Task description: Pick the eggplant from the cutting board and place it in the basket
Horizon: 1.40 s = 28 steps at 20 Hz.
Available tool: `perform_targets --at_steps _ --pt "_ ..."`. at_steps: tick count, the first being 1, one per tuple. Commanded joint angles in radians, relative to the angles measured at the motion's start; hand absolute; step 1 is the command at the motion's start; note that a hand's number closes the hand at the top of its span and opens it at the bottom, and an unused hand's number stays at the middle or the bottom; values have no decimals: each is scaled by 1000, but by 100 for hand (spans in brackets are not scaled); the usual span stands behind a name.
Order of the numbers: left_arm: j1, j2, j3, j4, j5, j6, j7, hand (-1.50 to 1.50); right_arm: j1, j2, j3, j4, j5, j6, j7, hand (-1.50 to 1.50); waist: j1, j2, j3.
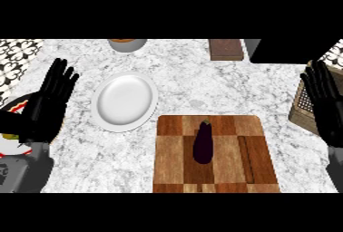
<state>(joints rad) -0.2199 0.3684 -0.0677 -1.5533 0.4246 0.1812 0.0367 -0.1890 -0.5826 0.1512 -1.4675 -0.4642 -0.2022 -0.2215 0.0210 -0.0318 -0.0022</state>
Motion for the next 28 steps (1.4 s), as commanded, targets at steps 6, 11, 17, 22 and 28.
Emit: perform_targets --at_steps 6,11,17,22,28 --pt "6 128 -31 112 -122 -26 90 0 -341 126 16 182 -128 230 26 150 71 62 7" --pt "1 95 -67 143 -98 -57 132 0 -362 169 437 87 386 166 -84 -150 55 45 0" --pt "4 98 -15 237 -106 -69 101 0 -502 456 516 147 536 -72 222 -150 -12 30 0" --pt "-11 96 -29 193 -134 -39 128 0 -730 462 492 225 527 57 615 -150 -8 24 0" --pt "7 102 -8 226 -115 -63 110 0 -953 234 533 301 640 295 892 -150 -17 18 -4"
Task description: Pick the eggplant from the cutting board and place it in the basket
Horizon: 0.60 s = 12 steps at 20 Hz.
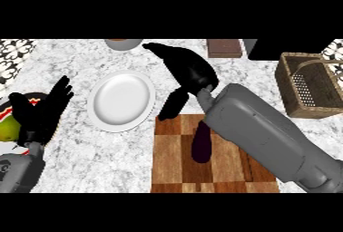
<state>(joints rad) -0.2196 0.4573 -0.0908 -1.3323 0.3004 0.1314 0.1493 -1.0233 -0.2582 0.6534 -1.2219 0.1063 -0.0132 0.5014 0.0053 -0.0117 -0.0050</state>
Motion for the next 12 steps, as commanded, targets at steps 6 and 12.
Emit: perform_targets --at_steps 6,12 --pt "18 11 15 -23 8 -32 10 0 -278 -145 -96 110 -91 420 340 -150 3 6 4" --pt "-12 -27 7 5 -32 12 7 0 -278 -182 -205 108 -304 682 420 -150 -14 6 5"
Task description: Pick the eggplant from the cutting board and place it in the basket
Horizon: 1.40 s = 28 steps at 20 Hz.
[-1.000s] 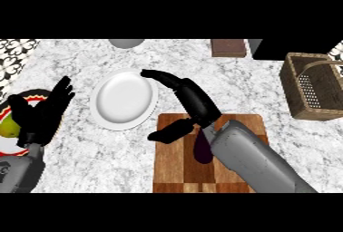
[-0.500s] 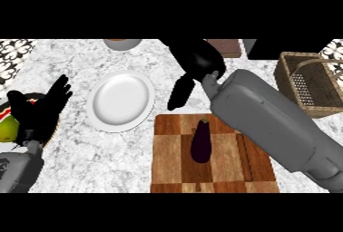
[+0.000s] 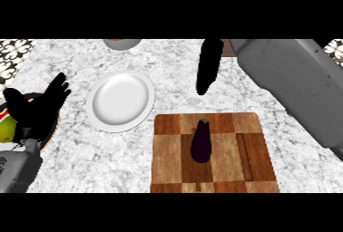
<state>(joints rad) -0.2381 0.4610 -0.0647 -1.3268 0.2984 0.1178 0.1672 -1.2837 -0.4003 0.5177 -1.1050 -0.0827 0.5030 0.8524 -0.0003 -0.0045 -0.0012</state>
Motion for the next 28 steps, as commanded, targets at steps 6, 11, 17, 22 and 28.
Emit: perform_targets --at_steps 6,11,17,22,28 --pt "62 -11 -4 -121 -25 19 60 0 92 -83 -165 -109 -201 156 104 -150 0 -3 2" --pt "42 -39 29 -18 -42 3 -23 0 331 -170 -198 -368 -143 53 13 -150 -18 0 1" --pt "30 -48 34 -48 -57 -20 23 0 503 -110 -205 -521 -64 6 36 -150 -6 3 1" --pt "33 -43 60 -8 -51 -62 -4 0 704 -39 -116 -566 163 -95 -149 -150 -2 5 1" --pt "54 -77 46 -98 -94 -17 50 0 790 81 -93 -484 320 -234 -290 -150 4 4 2"
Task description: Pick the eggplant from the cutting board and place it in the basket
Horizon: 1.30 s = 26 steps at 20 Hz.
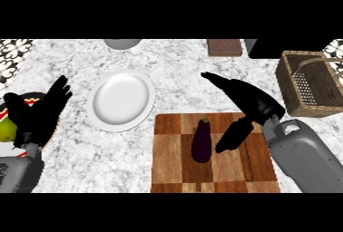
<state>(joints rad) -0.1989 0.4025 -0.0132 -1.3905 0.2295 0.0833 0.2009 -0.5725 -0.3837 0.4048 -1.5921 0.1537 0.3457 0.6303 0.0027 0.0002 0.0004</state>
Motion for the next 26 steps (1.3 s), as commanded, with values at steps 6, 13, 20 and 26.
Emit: perform_targets --at_steps 6,13,20,26 --pt "59 4 50 -22 -9 -50 -25 0 82 142 28 251 207 -132 -248 -150 8 1 0" --pt "14 -23 73 23 -47 -55 -24 0 63 162 -2 337 247 -16 -226 -150 1 0 0" --pt "-24 -67 78 13 -92 -68 14 0 65 225 -47 401 353 -4 -296 -150 0 0 0" --pt "46 -65 126 -20 -98 -92 -10 0 107 217 -110 325 334 83 -313 -150 1 -1 0"
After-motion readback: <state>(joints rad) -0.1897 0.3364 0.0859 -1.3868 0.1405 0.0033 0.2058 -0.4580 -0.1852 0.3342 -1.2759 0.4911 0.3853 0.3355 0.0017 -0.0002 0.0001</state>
